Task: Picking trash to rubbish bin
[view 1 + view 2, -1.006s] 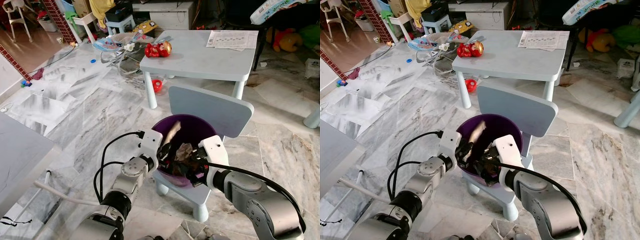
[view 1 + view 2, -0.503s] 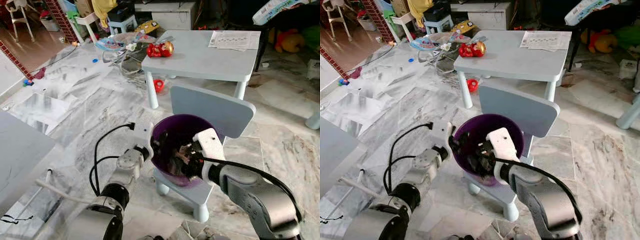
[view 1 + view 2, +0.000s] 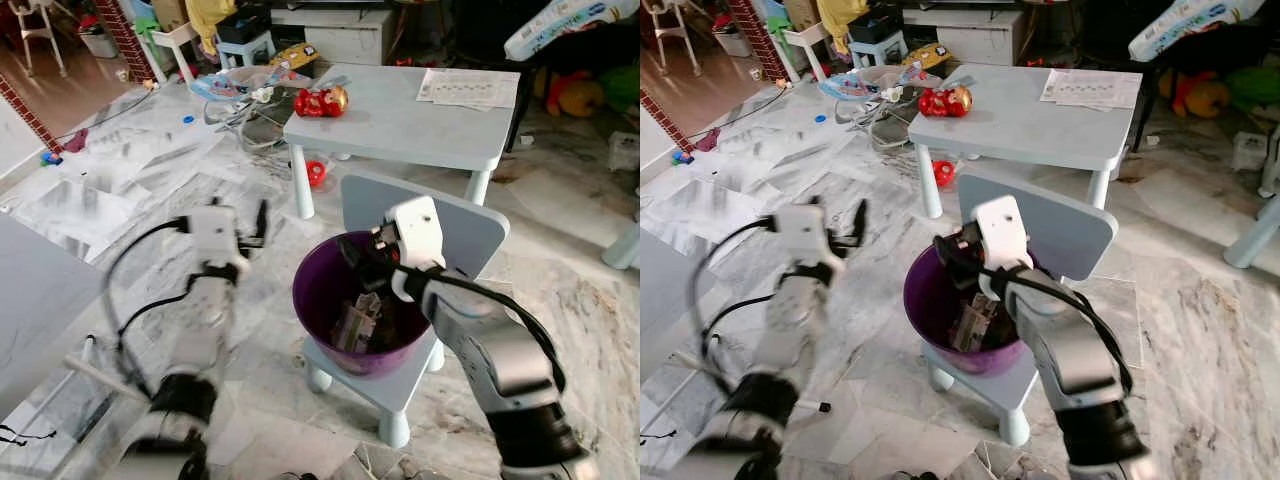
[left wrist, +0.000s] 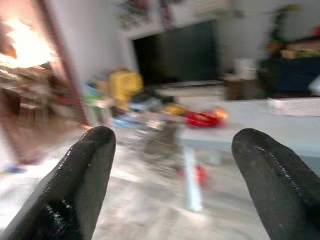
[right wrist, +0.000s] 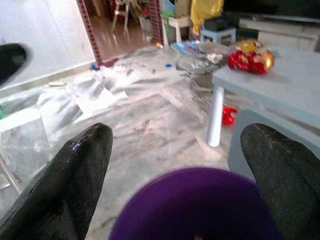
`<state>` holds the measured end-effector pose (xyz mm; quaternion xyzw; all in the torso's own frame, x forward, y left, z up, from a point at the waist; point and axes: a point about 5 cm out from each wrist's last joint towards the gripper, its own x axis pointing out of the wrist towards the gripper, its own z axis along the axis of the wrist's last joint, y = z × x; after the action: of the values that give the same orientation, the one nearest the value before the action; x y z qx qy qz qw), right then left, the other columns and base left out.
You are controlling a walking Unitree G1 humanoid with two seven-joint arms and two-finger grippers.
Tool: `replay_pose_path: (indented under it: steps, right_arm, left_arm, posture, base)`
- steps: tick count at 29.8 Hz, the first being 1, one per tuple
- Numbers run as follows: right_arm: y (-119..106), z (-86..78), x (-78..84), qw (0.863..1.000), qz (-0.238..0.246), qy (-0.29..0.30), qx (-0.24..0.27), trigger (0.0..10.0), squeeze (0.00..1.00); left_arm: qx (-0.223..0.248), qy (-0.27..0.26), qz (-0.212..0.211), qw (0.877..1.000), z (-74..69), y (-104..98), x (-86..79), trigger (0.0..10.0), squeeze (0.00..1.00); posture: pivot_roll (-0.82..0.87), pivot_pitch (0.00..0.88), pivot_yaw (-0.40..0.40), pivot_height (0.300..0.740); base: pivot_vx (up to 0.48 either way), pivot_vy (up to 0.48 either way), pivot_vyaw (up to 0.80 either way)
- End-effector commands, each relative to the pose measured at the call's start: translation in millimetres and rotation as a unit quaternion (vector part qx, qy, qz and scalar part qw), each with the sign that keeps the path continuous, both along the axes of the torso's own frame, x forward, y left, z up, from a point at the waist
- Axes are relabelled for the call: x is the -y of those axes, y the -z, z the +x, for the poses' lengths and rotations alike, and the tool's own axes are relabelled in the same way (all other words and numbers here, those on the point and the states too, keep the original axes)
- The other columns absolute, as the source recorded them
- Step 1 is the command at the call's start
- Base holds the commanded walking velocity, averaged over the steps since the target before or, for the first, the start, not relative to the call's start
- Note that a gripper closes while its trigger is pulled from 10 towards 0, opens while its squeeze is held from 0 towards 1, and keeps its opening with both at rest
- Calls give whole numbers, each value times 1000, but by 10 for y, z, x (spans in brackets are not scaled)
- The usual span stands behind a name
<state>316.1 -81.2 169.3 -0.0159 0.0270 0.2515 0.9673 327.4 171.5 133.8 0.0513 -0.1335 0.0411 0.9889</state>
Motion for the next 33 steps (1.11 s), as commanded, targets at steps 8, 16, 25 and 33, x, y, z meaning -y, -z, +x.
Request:
replay_pose_path:
  steps: [8,16,25,33]
  right_arm:
    - [-34,112,-155,999,18,-21,40,10000,0]
    - [-48,157,-163,998,13,-36,56,10000,0]
    - [-46,218,-196,997,19,-38,61,10000,0]
    - [-33,259,-162,997,39,-17,61,10000,0]
  left_arm:
    - [2,-118,28,993,-295,-41,-379,10000,0]
    - [-4,-123,3,992,-266,-107,-287,10000,0]
    - [3,-112,2,994,-147,-254,-255,10000,0]
    - [-8,-100,10,995,-74,-278,-234,10000,0]
  posture:
    - [-1,0,48,740]
    - [-13,0,28,740]
    - [-5,0,56,740]
    - [10,0,80,740]
  base:
    - [0,0,300]
    - [0,0,800]
    - [0,0,800]
    - [0,0,470]
